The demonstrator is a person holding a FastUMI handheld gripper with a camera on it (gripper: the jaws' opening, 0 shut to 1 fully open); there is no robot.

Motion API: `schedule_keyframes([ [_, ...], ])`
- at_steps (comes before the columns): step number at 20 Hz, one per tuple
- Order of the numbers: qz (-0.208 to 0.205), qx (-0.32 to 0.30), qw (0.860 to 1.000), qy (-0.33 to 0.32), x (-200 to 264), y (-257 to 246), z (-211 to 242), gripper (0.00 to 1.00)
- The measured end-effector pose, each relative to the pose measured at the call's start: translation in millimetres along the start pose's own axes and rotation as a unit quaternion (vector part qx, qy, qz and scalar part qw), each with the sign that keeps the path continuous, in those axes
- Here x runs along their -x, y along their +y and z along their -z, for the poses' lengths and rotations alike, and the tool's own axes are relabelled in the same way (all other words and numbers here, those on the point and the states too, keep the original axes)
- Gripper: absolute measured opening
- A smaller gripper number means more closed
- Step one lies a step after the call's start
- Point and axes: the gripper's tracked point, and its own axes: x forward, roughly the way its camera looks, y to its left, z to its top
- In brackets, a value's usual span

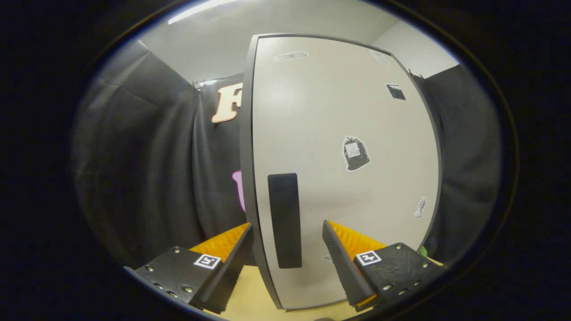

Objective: Open the shoe cabinet door, grab the shoes and put them into the shoe cabinet, then close the shoe cabinet door.

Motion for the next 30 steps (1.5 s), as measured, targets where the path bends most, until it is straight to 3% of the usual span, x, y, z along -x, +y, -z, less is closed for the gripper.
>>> schedule_keyframes([
  [8, 0.004, 0.015, 1.0, 0.007, -12.7, 0.3, 6.1, 0.91],
  [12, 0.005, 0.007, 1.0, 0.017, -19.7, -3.4, 9.9, 0.69],
  [14, -0.004, 0.001, 1.0, 0.018, -29.5, 1.4, 13.0, 0.47],
  [16, -0.004, 0.005, 1.0, 0.012, -24.7, 2.3, 10.1, 0.34],
  [18, -0.004, 0.007, 1.0, 0.012, -23.7, 1.7, 9.9, 0.29],
  [30, 0.003, -0.008, 1.0, 0.005, 26.6, -10.2, 1.8, 0.29],
])
